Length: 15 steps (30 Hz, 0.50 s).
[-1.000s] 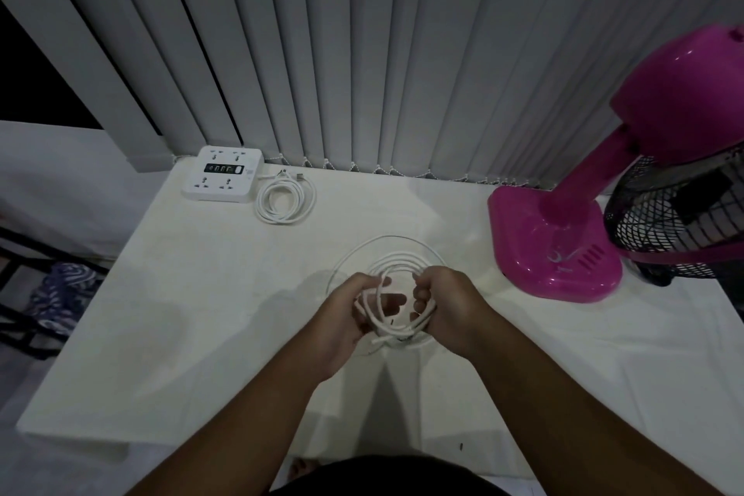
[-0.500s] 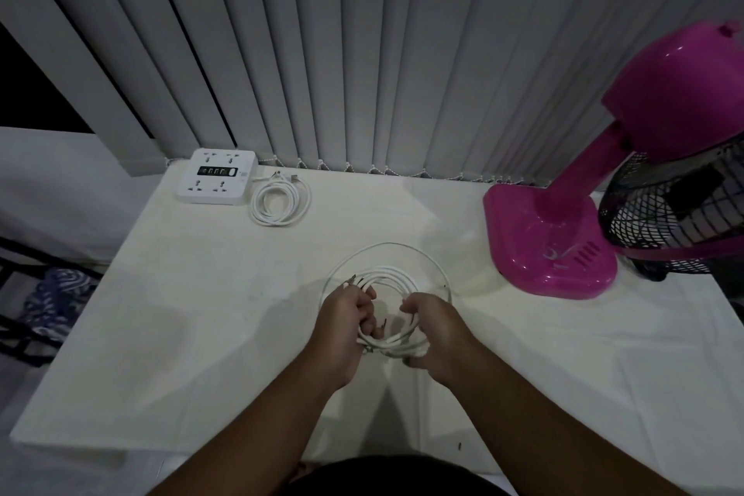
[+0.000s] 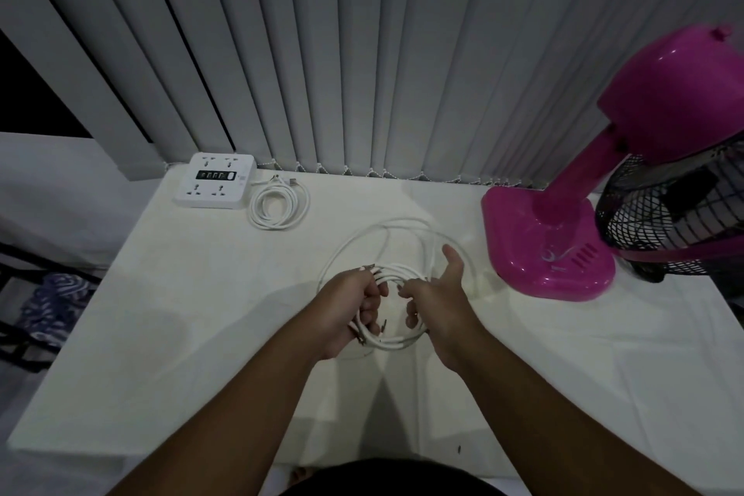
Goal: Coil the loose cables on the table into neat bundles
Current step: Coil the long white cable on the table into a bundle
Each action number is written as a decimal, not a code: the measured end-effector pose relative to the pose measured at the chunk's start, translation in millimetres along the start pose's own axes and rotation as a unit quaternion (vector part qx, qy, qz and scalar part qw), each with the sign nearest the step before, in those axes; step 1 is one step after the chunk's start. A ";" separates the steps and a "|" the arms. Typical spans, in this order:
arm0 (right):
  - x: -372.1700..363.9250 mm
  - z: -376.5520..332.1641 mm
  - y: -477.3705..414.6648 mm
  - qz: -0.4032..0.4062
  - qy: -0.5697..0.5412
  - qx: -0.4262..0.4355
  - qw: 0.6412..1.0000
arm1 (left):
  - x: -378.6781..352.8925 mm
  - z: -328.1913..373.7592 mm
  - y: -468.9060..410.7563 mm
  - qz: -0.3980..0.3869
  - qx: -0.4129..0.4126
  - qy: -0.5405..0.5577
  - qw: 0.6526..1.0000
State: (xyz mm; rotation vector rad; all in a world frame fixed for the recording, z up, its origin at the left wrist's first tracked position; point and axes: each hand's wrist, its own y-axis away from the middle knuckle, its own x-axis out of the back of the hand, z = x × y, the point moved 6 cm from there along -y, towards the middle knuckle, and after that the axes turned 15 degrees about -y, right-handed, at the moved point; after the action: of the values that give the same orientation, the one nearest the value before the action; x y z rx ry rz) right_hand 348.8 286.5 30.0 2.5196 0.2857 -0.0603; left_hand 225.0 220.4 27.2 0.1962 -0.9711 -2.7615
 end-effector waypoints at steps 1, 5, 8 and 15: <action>-2.1 -3.1 -0.1 -0.018 0.010 -0.005 1.000 | -0.4 4.1 0.5 -0.003 -0.003 -0.006 1.000; 1.5 -11.7 -0.9 -0.022 -0.019 -0.008 1.000 | 0.0 12.1 0.9 0.018 -0.039 0.061 0.997; 5.6 -7.6 -2.6 0.021 -0.115 -0.031 0.993 | 0.2 -0.8 1.2 0.018 -0.023 0.147 0.989; 8.0 6.1 -0.9 0.044 0.019 -0.041 0.998 | -12.1 -18.1 0.8 0.077 -0.014 0.194 0.978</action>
State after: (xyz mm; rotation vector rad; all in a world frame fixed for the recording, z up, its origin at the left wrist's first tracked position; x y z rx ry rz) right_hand 356.5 285.3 23.7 2.4514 0.1880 0.0340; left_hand 240.3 211.7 14.4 0.6012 -0.8041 -2.4638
